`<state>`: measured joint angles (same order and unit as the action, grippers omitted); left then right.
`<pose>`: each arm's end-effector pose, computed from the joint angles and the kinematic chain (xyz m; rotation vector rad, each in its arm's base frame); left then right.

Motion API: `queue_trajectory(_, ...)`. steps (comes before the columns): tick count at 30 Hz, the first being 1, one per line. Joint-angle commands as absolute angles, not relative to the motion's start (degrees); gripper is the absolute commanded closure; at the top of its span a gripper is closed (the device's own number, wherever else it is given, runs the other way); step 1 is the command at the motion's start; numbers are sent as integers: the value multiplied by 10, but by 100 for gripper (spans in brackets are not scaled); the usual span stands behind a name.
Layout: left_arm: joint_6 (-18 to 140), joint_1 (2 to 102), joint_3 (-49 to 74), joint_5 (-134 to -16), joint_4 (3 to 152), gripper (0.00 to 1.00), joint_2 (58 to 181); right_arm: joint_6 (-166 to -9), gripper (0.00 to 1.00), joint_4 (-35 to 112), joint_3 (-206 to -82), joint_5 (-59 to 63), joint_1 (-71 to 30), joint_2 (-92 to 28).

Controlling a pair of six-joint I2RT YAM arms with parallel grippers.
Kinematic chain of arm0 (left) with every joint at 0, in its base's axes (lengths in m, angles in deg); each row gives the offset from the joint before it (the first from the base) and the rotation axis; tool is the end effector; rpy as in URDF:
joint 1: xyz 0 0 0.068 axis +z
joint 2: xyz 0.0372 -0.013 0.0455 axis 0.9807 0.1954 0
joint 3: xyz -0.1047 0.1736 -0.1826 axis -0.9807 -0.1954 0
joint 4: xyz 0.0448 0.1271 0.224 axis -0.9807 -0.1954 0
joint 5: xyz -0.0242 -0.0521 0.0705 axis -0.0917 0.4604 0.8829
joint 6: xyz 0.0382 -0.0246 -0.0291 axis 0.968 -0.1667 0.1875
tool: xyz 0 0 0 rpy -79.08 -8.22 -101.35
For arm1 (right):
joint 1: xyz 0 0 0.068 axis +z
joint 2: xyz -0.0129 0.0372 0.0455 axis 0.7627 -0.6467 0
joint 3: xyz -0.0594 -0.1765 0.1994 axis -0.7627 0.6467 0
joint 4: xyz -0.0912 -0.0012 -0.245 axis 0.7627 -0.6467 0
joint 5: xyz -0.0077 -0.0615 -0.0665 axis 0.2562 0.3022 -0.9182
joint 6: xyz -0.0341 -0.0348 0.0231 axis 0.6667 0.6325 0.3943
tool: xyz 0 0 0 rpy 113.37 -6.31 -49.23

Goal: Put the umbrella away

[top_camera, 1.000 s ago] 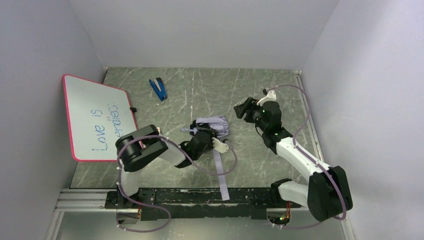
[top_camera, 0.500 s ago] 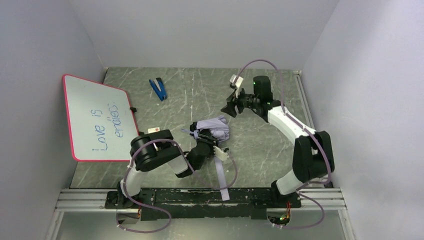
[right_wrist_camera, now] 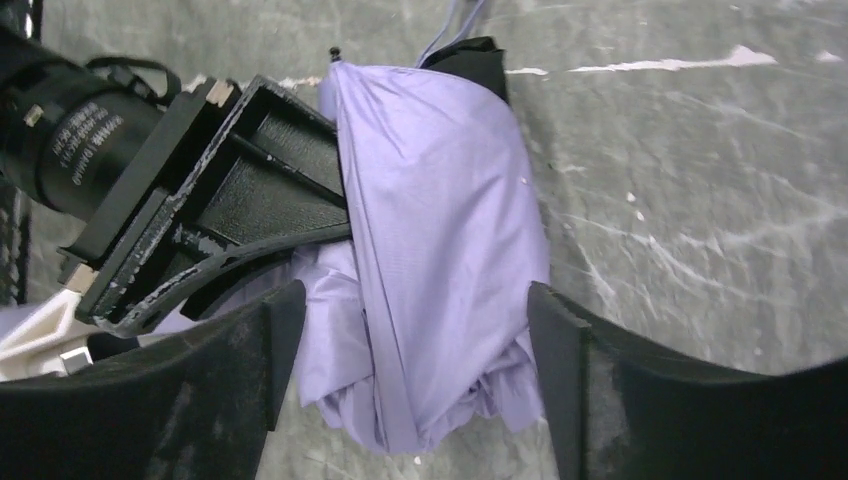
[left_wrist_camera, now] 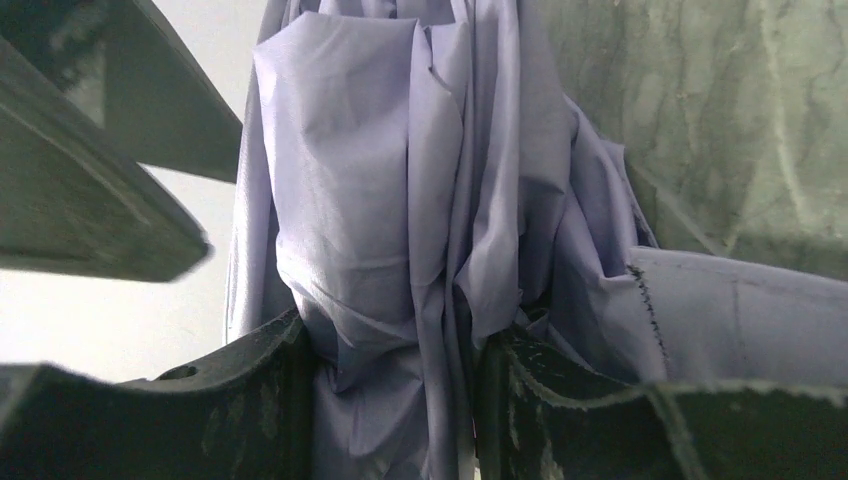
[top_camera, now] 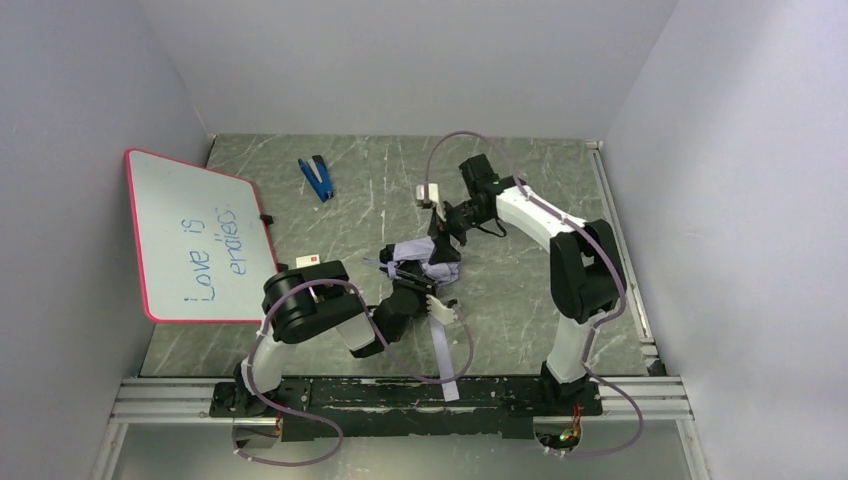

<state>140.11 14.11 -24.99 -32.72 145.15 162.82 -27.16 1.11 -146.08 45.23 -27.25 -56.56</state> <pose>0.1606 -0.2923 0.0803 1.4532 1.0952 0.5741 0.3358 0.1686 0.2177 -1.6350 1.7076 0.9458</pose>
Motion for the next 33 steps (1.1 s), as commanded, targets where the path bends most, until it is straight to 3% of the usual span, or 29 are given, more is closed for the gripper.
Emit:
queue_trajectory(1, 1391, 132, -269, -339, 1400, 95, 1650, -217, 9, -57, -1496, 423, -256, -594)
queue_trajectory(7, 1397, 132, -271, -338, 1408, 95, 1652, -202, 7, -96, -1524, 386, -250, -625)
queue_trajectory(9, 1398, 132, -270, -337, 1409, 95, 1652, -201, 0, -100, -1526, 369, -247, -630)
queue_trajectory(23, 1394, 131, -267, -336, 1405, 95, 1641, -224, 2, -68, -1495, 299, -211, -667)
queue_trajectory(29, 1385, 131, -262, -335, 1397, 95, 1632, -237, 13, -50, -1461, 259, -208, -686)
queue_trajectory(33, 1375, 131, -257, -331, 1387, 95, 1613, -245, 36, -41, -1453, 238, -208, -705)
